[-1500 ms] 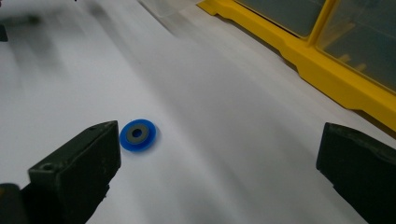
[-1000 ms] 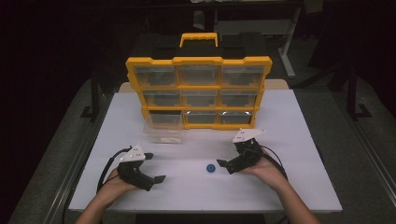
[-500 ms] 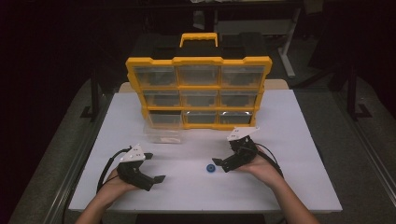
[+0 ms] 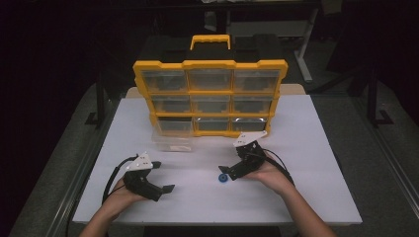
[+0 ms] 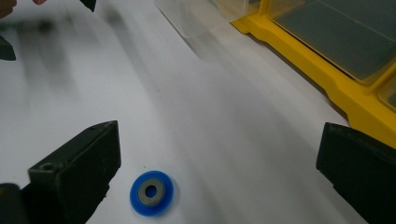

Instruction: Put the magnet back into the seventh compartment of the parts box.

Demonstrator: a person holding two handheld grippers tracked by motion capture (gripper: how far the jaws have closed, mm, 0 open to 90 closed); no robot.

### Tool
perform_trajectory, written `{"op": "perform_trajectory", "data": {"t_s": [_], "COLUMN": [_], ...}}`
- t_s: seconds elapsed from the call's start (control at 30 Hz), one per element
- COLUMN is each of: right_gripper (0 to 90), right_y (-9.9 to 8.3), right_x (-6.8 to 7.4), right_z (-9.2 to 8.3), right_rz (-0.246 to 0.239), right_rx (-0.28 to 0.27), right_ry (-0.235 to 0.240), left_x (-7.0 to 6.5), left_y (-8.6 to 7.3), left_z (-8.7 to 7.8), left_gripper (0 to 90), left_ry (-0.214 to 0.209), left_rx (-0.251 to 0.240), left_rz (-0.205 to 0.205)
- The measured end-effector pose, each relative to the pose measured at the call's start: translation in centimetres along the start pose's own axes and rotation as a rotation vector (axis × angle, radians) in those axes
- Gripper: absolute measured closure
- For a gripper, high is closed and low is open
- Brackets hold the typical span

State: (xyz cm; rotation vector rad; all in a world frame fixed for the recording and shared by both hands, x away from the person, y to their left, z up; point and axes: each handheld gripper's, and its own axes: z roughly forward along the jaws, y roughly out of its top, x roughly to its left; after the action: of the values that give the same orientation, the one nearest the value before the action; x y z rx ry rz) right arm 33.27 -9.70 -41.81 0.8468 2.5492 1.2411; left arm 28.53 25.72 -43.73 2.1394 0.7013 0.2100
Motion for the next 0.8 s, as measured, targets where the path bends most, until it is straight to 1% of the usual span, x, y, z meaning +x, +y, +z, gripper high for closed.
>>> {"op": "perform_trajectory", "data": {"t_s": [0.17,0.23,0.3,0.47,0.53,0.7,0.73,0.8], "right_gripper": [0.0,0.0,0.0,0.0,0.0,0.0,0.0,0.0], "right_y": [0.3,0.6,0.6,0.8,0.8,0.7,0.6,0.6], "right_x": [0.1,0.3,0.4,0.9,1.2,1.5,1.6,1.6], "right_z": [0.4,0.8,0.9,1.4,1.7,2.0,2.1,2.2], "right_rz": [-0.005,-0.017,-0.013,-0.020,-0.034,-0.038,-0.047,-0.053], "right_rx": [0.001,-0.002,-0.004,0.019,0.029,0.056,0.068,0.074], "right_ry": [0.007,0.016,0.021,0.039,0.048,0.056,0.059,0.060], "left_x": [0.0,0.0,0.0,-0.1,-0.1,-0.1,-0.1,-0.1], "left_y": [0.0,0.0,0.0,-0.1,-0.1,-0.1,-0.1,-0.1], "left_z": [0.0,0.1,0.1,0.0,0.1,0.1,0.1,0.0], "left_gripper": [0.0,0.0,0.0,0.0,0.0,0.0,0.0,0.0], "left_ry": [-0.001,-0.003,-0.004,-0.004,-0.004,-0.005,-0.005,-0.005], "left_rx": [0.003,0.004,0.005,0.004,0.006,0.004,0.005,0.005], "left_rz": [0.002,0.002,0.003,0.004,0.004,0.003,0.004,0.003]}}
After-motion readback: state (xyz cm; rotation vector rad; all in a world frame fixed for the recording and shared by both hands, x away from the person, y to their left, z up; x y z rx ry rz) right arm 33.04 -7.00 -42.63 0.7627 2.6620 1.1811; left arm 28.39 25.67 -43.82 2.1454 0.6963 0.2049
